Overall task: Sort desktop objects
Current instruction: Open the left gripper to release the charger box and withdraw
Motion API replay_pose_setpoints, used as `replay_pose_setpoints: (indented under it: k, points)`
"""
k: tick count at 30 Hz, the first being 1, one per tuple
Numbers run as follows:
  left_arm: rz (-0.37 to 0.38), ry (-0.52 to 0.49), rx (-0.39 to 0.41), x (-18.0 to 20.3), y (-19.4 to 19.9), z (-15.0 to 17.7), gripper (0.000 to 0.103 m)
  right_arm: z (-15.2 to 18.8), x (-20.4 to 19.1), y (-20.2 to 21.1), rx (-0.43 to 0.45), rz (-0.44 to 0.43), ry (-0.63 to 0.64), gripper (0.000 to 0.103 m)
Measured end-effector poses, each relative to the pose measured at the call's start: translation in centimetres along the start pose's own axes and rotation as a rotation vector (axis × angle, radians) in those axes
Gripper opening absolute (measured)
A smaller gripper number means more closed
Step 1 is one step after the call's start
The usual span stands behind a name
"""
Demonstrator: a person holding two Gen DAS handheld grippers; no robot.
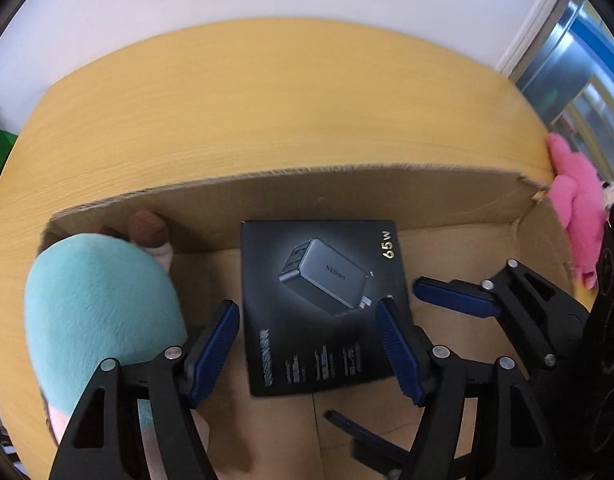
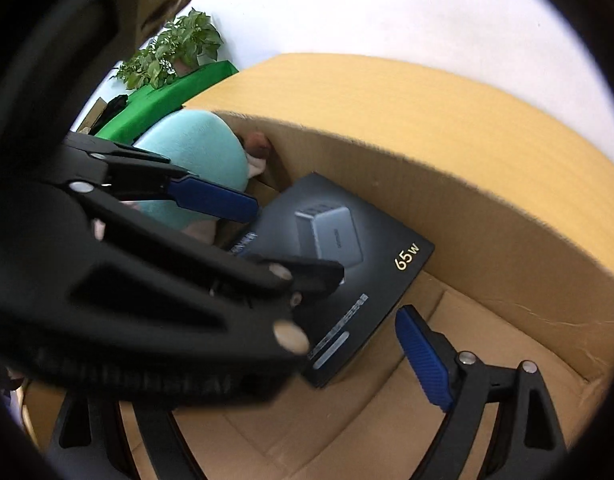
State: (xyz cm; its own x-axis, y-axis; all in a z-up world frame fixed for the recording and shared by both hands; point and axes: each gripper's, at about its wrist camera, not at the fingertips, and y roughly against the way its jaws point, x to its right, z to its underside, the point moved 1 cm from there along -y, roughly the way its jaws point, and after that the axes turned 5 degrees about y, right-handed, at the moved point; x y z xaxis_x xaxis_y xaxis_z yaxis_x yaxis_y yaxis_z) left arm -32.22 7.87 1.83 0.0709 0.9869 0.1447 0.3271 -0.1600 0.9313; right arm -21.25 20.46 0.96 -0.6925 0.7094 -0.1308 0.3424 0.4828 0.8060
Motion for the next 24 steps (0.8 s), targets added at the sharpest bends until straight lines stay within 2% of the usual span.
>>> replay_pose_setpoints:
  k: [3,7,8,10,12,13,14,16,19,22,24]
  points:
    - [0.010,0.015,0.110,-1.2,4.7,1.1,0.069,0.8,-1.1,3.1,0.011,0.033,-0.003,0.090]
    - [0.027,0.029,0.350,-2.3,14.2,5.4,0.073,1.6,-3.3,9.0,0.086,0.146,-0.012,0.090]
    - [0.025,0.018,0.401,-2.3,16.2,6.6,0.076,2.0,-4.6,10.9,0.120,0.174,-0.006,0.090]
    - [0.005,-0.017,0.501,-2.5,20.4,9.5,0.092,3.7,-6.5,13.9,0.182,0.230,0.016,0.090]
    - [-0.029,-0.067,0.587,-2.4,23.6,12.2,0.103,5.1,-9.7,16.6,0.251,0.282,0.023,0.095]
    - [-0.059,-0.091,0.638,-1.8,25.0,13.7,0.103,6.4,-11.0,17.8,0.285,0.296,0.013,0.097]
    - [-0.083,-0.107,0.666,-1.7,26.0,14.9,0.103,6.2,-11.5,18.6,0.317,0.302,0.002,0.103]
    - [-0.107,-0.129,0.702,-1.3,27.6,17.2,0.103,7.4,-13.8,19.5,0.365,0.301,-0.014,0.103]
    - [-0.094,-0.094,0.739,-1.4,28.7,21.0,0.103,10.4,-16.2,20.3,0.356,0.342,-0.044,0.103]
    - [-0.077,-0.115,0.729,0.1,27.9,24.2,0.103,13.9,-18.6,21.6,0.384,0.392,-0.058,0.103]
    - [-0.105,-0.121,0.721,0.7,27.1,26.0,0.103,15.4,-19.4,22.2,0.396,0.398,-0.077,0.103]
